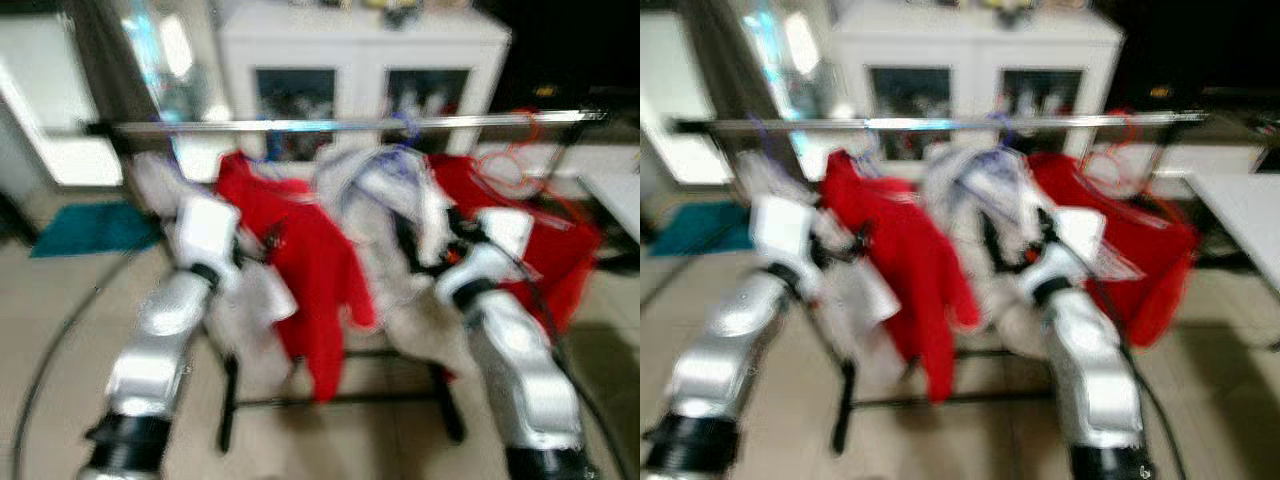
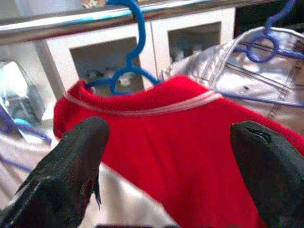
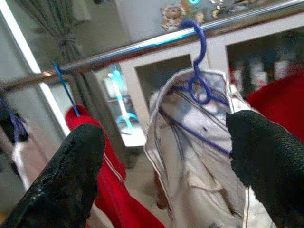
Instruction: Hang hanger
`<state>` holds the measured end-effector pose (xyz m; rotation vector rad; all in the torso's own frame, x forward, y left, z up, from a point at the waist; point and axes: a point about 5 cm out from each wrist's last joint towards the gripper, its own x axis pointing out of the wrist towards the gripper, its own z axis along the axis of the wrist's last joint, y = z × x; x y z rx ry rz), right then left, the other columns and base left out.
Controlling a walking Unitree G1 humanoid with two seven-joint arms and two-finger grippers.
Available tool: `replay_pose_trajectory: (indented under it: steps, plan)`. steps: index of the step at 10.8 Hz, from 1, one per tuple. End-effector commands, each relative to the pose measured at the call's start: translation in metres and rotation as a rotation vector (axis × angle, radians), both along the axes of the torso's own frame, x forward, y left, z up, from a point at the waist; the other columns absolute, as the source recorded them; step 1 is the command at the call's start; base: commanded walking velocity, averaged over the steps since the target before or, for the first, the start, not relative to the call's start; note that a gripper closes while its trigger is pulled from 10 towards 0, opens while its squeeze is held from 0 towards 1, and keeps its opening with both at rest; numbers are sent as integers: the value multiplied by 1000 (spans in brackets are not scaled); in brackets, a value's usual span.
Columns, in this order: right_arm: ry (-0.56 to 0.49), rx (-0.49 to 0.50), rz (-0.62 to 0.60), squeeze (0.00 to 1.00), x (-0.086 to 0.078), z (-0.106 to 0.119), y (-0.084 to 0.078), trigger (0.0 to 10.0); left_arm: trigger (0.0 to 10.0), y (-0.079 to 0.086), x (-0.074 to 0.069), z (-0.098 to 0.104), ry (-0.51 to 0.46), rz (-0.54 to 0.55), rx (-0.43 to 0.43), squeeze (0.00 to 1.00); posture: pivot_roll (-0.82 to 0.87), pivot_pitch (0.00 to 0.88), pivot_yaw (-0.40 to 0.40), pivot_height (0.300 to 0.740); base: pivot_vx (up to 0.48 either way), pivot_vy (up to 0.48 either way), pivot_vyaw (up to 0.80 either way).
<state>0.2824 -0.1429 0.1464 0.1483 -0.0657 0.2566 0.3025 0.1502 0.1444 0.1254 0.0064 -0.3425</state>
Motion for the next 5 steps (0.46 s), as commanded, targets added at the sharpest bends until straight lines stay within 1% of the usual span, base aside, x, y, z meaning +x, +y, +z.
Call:
replay_pose_trajectory:
  steps: [1,2,3,4,5]
  plan:
    - [-29,-26,-11,1000,1,4,2,10000,10000,2,6,6,-17,10,15,0,-4,0,52,740,0,345,0]
    - [-24,-36,0,1000,0,4,0,10000,10000,0,8,6,-4,7,2,0,-7,0,63,740,0,0,0]
    - [-15,-67,-6,1000,0,2,-3,10000,10000,-3,9,5,10,3,-14,0,-3,0,66,740,0,0,0]
    - [60,-126,18,1000,1,-7,-4,10000,10000,-8,8,1,43,-26,-25,0,2,0,66,740,0,0,800]
    - [75,-154,44,1000,1,-10,-1,10000,10000,-12,6,1,52,-44,-34,0,3,0,64,740,0,0,800]
